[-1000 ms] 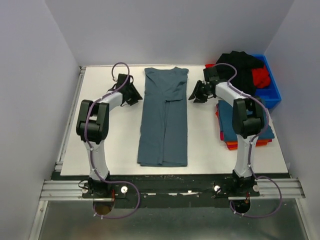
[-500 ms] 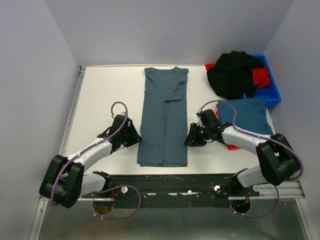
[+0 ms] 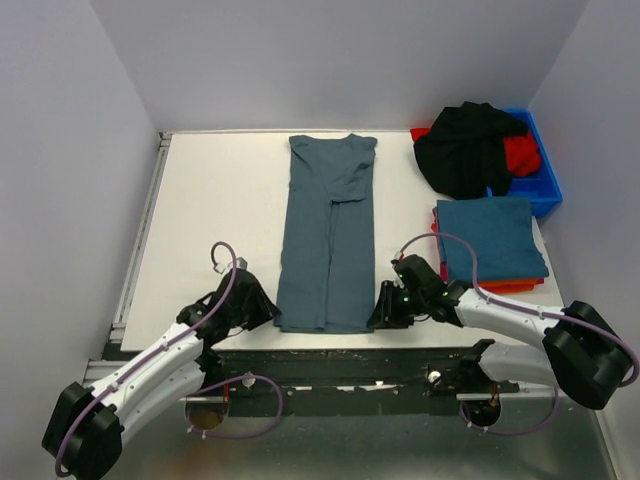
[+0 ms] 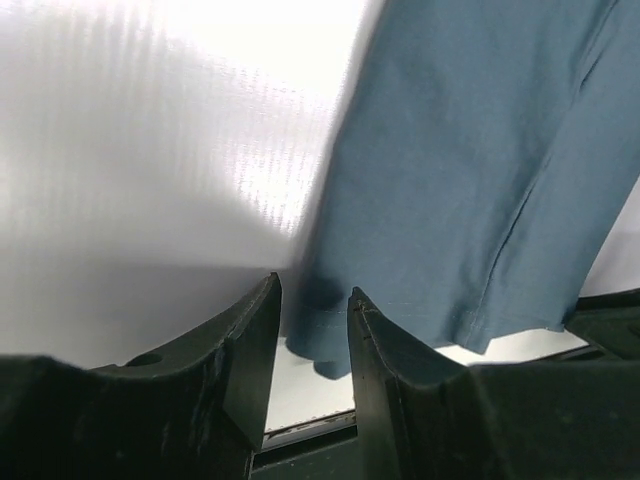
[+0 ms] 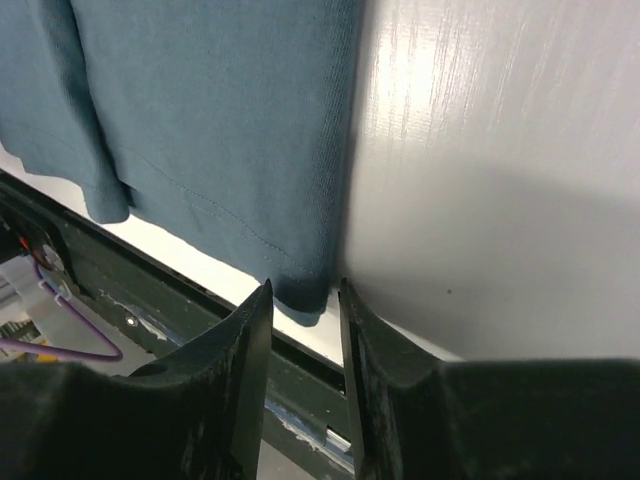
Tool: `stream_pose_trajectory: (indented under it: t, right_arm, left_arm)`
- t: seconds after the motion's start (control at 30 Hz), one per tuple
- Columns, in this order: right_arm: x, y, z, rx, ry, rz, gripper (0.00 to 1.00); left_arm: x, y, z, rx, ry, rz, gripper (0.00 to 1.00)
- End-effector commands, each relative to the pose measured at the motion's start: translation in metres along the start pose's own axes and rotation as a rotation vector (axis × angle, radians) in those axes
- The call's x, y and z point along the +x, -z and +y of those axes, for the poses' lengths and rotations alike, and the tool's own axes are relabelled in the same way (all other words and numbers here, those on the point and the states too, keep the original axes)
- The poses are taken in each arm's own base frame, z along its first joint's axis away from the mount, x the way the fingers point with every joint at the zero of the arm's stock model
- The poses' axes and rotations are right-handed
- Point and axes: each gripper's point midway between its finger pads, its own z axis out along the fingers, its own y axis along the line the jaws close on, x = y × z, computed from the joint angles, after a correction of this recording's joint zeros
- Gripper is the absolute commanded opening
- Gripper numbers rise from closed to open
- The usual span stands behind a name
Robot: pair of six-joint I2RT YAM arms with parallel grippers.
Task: Fold and stack the t-shirts
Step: Rotate the tshirt 90 degrees, then grab the bottom of the folded rectangular tshirt with both arms
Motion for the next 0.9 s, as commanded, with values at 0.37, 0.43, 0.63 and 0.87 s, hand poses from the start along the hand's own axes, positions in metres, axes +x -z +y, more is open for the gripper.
stream_pose_trajectory:
  t: [0.37, 0.43, 0.63, 0.87]
  right_arm:
    - [0.006, 0.002, -0.024, 0.139, -0.020, -0.002, 0.01]
    - [0.006, 0.002, -0.024, 0.140, -0.020, -0.001, 0.01]
    - [0.003, 0.001, -0.024, 0.149, -0.019, -0.007, 0.01]
    - [0.005, 0.001, -0.025, 0.153, -0.019, 0.003, 0.01]
  left_arm:
    - [0.014, 0.006, 0.018, -0.093, 0.037, 0.032, 0.46]
    - [0.016, 0.005, 0.018, -0.093, 0.028, 0.046, 0.46]
    - [0.028, 0.002, 0.016, -0.092, 0.025, 0.094, 0.45]
    - [0.037, -0.002, 0.009, -0.079, 0.015, 0.119, 0.35]
